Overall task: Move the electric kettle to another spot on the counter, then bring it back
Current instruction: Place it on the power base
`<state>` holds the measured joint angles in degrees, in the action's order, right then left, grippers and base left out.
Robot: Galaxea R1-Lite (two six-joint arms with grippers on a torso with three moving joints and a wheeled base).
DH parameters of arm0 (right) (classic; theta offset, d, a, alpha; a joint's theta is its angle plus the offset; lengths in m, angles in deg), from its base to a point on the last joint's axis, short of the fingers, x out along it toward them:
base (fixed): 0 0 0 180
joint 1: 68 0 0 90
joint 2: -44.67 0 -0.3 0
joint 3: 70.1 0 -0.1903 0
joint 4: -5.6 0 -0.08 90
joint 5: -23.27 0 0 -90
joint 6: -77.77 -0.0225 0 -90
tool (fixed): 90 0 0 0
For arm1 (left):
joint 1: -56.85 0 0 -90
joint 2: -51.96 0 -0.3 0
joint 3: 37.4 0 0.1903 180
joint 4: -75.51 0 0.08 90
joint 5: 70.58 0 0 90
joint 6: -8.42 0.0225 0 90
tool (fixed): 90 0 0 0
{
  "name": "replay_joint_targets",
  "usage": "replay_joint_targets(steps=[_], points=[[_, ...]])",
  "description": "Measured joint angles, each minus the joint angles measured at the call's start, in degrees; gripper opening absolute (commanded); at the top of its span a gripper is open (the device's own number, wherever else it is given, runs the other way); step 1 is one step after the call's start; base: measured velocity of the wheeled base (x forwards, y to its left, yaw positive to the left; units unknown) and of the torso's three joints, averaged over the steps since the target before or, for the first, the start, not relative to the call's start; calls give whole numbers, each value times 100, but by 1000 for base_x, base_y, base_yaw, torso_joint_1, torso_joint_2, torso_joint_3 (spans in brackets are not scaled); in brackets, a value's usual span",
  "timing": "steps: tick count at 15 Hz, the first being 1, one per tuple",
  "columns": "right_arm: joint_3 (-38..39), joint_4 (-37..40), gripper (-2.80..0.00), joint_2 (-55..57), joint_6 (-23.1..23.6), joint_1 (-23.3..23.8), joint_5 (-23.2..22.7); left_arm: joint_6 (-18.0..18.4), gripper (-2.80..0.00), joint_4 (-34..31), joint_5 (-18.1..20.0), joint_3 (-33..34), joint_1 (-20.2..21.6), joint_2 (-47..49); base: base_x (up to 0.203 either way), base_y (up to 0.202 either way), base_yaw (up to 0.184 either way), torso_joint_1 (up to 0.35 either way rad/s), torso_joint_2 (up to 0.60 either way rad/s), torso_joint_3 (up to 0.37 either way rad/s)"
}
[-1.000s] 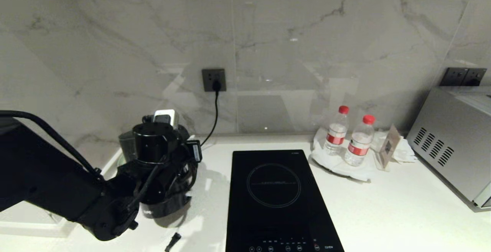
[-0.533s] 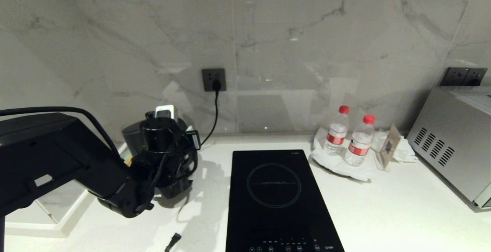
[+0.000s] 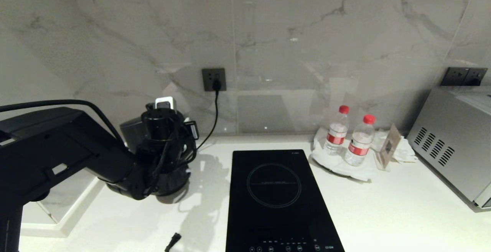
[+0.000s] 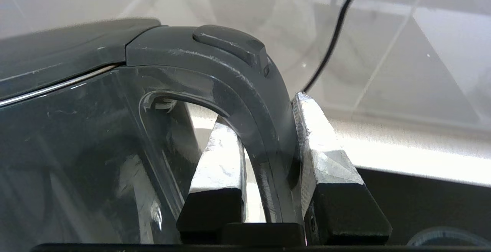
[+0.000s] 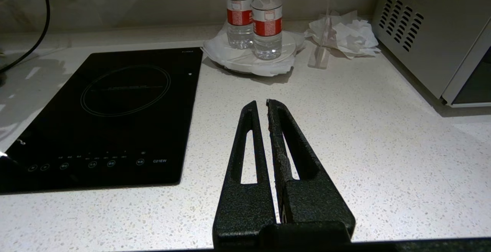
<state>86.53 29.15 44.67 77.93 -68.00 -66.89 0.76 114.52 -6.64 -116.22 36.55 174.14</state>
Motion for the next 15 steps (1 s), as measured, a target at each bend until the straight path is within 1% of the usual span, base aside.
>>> replay_joint_targets(steps=[3, 9, 12, 15], points=[[0, 0, -280, 0, 0, 0, 0, 15, -280, -258, 1, -422, 81, 74, 0, 0, 0, 0, 0, 0], [0, -1, -280, 0, -2, 0, 0, 286, -280, -300, 16, -1369, 282, 800, 0, 0, 0, 0, 0, 0], [0, 0, -280, 0, 0, 0, 0, 320, -280, -296, 12, -1618, 294, 1142, 0, 0, 0, 0, 0, 0], [0, 0, -280, 0, 0, 0, 0, 345, -280, -246, 10, -1656, 311, 1310, 0, 0, 0, 0, 0, 0]])
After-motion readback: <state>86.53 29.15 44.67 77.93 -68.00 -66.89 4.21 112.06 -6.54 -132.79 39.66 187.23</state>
